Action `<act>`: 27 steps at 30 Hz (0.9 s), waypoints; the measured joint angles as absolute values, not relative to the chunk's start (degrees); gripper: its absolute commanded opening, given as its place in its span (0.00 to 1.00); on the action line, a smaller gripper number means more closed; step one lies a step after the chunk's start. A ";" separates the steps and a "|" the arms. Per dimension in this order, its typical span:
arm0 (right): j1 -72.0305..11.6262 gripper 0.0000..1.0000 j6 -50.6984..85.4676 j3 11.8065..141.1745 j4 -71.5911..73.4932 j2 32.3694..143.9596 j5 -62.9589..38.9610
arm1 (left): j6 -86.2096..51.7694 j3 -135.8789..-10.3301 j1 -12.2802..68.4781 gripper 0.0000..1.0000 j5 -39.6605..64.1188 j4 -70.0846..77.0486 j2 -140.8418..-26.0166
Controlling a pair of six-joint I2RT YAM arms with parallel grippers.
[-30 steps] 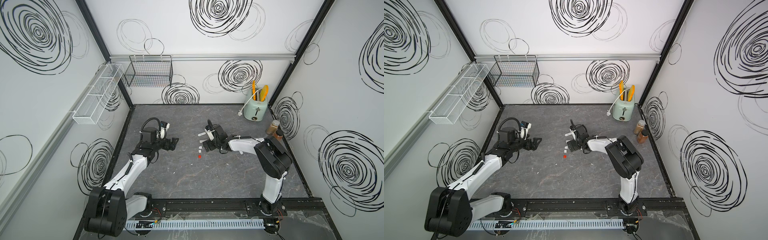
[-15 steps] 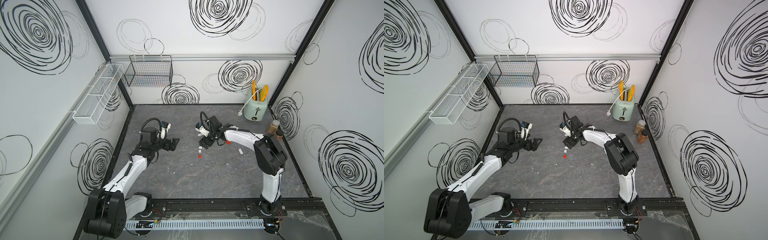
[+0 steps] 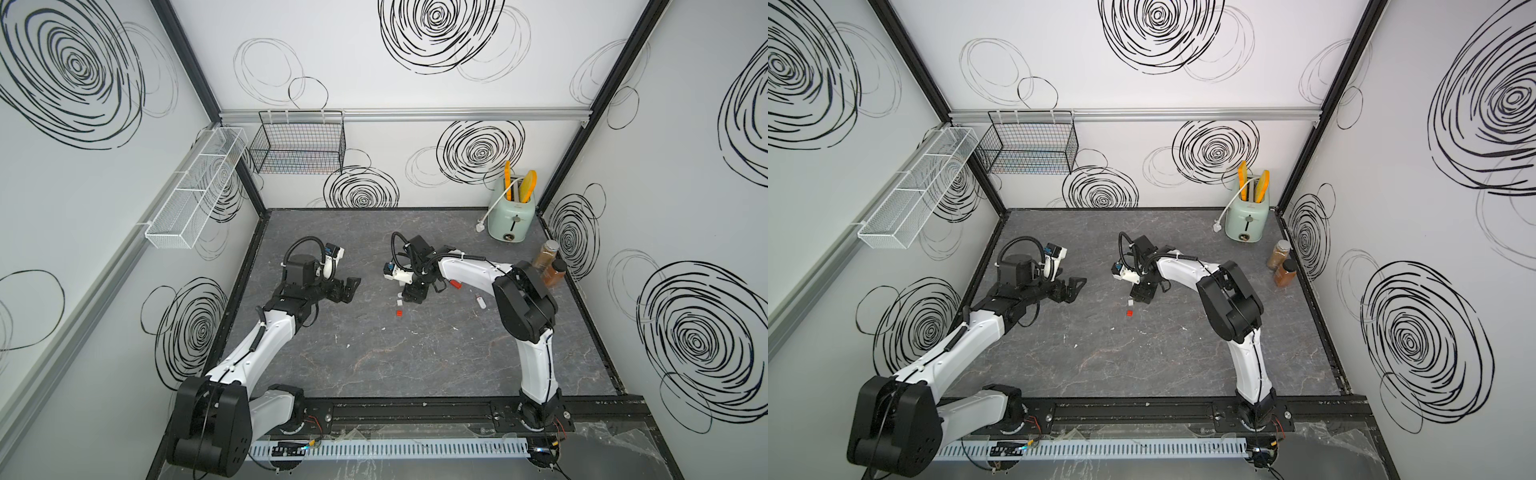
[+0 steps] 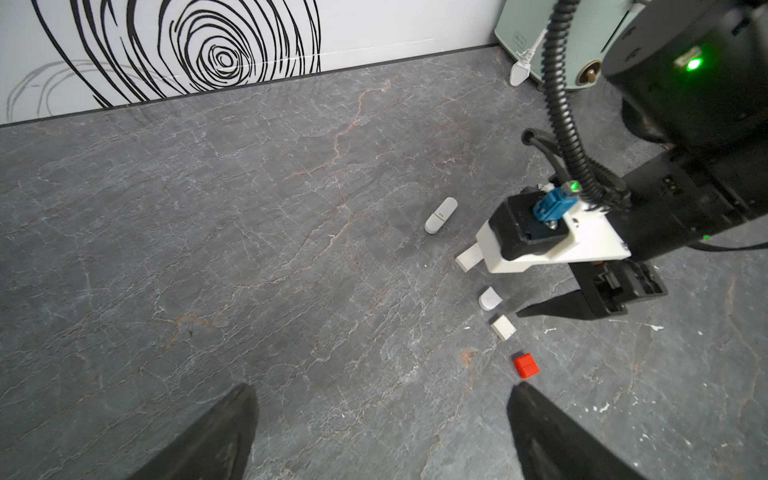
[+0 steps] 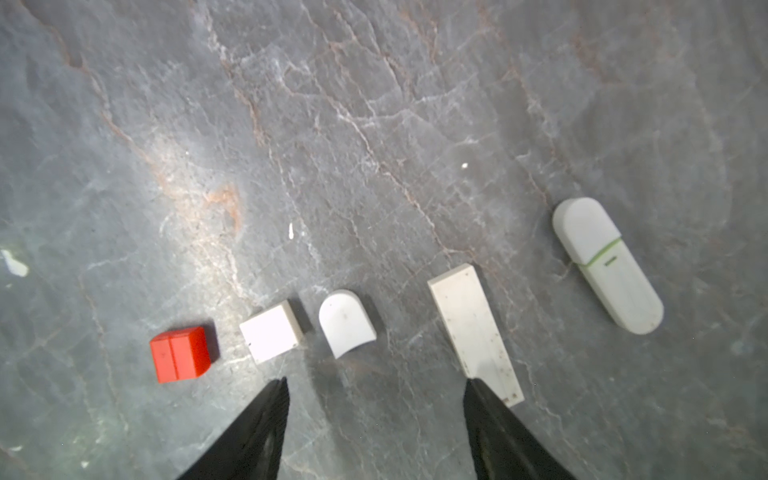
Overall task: Close the usb drive cover
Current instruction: Pick up the cover from the center of the board.
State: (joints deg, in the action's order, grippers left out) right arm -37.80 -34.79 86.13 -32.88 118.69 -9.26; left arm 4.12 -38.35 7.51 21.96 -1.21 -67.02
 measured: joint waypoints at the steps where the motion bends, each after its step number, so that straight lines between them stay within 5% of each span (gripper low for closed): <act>1: -37.41 0.62 -35.55 85.78 -32.51 118.39 -9.47 | 4.12 -38.35 7.51 0.98 21.96 -1.19 -67.02; 4: -36.38 0.54 -38.00 84.29 -31.33 116.99 -10.46 | 4.12 -38.35 7.51 0.98 21.93 -1.19 -67.05; 27: -37.17 0.52 -47.83 85.82 -31.42 119.72 -16.56 | 4.14 -38.26 7.57 0.98 21.30 -1.15 -67.05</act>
